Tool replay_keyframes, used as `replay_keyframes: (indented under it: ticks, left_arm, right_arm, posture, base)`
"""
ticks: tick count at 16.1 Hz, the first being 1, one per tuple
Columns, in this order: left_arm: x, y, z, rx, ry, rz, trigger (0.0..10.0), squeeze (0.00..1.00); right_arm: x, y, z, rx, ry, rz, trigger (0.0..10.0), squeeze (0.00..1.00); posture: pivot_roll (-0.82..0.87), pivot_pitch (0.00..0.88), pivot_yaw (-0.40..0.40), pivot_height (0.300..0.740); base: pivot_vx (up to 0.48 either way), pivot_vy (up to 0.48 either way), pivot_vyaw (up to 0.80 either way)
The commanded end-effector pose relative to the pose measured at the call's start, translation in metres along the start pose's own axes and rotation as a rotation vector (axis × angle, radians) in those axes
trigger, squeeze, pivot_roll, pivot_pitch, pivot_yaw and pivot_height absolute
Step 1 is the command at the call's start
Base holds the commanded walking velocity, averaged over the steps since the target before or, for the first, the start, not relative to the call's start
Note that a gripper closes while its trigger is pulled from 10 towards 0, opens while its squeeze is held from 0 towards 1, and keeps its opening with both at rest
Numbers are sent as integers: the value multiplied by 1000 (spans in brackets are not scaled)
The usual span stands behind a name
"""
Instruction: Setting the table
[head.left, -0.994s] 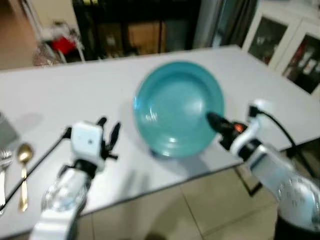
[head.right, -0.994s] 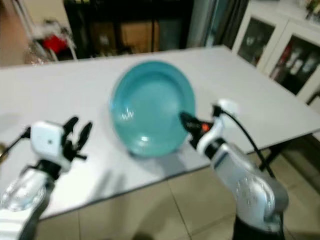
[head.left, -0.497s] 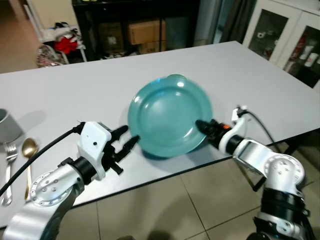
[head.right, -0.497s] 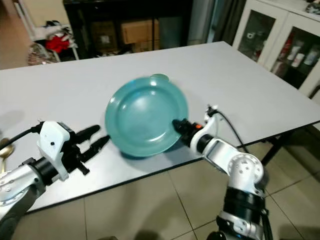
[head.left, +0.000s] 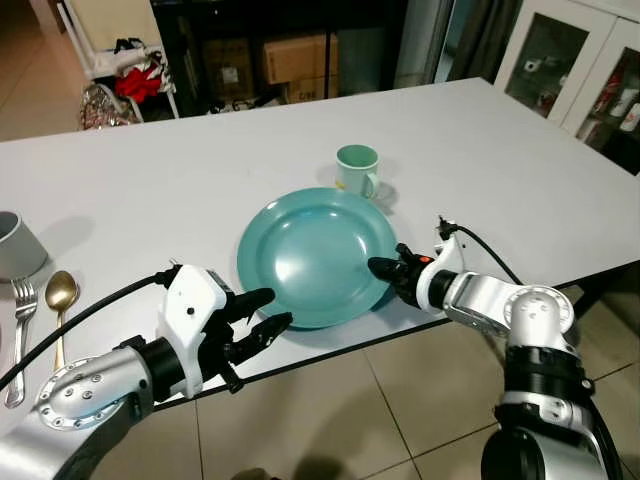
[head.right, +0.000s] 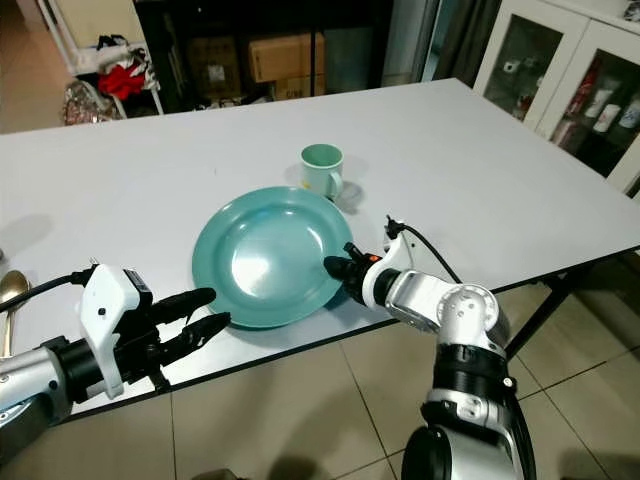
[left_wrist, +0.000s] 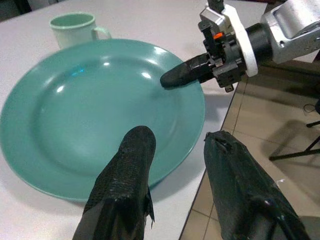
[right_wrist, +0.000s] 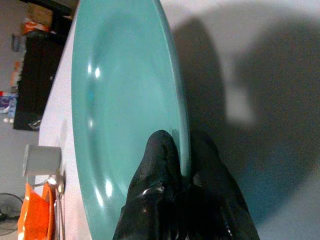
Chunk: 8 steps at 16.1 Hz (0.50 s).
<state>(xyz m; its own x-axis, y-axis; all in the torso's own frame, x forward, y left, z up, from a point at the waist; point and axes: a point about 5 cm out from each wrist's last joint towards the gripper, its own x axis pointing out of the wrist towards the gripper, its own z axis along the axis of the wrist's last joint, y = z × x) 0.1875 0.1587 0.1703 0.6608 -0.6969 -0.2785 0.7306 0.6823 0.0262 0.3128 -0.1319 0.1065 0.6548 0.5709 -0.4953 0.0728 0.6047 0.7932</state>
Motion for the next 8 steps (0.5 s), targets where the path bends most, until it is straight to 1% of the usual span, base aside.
replay_keyframes:
  ticks: [1,3,4,5,6,8]
  left_arm:
    - [-3,-2,2,9,9,-5,10000,0]
    - [-3,-2,1,12,19,-12,10000,0]
    - [-2,-2,1,14,19,-11,10000,0]
    - [-2,-1,3,12,12,-4,10000,0]
    - [-2,-1,3,11,12,-4,10000,0]
    - [-1,-3,1,9,16,-5,10000,0]
  right_arm:
    - [2,2,3,8,-5,3,10000,0]
    - [7,-1,0,18,31,-15,10000,0]
    - [8,-3,1,24,21,-31,10000,0]
    - [8,-6,9,39,-46,-59,10000,922]
    - [8,-6,11,42,-63,-64,10000,988]
    - [2,-11,14,26,-81,-83,10000,1000]
  posture:
    - [51,0,21,740]
    - [53,0,24,740]
    - [53,0,25,740]
    - [52,0,30,740]
    - [52,0,31,740]
    - [48,0,37,740]
  base:
    - [0,0,0]
    - [0,0,0]
    - [0,0,0]
    - [0,0,0]
    - [0,0,0]
    - [0,0,0]
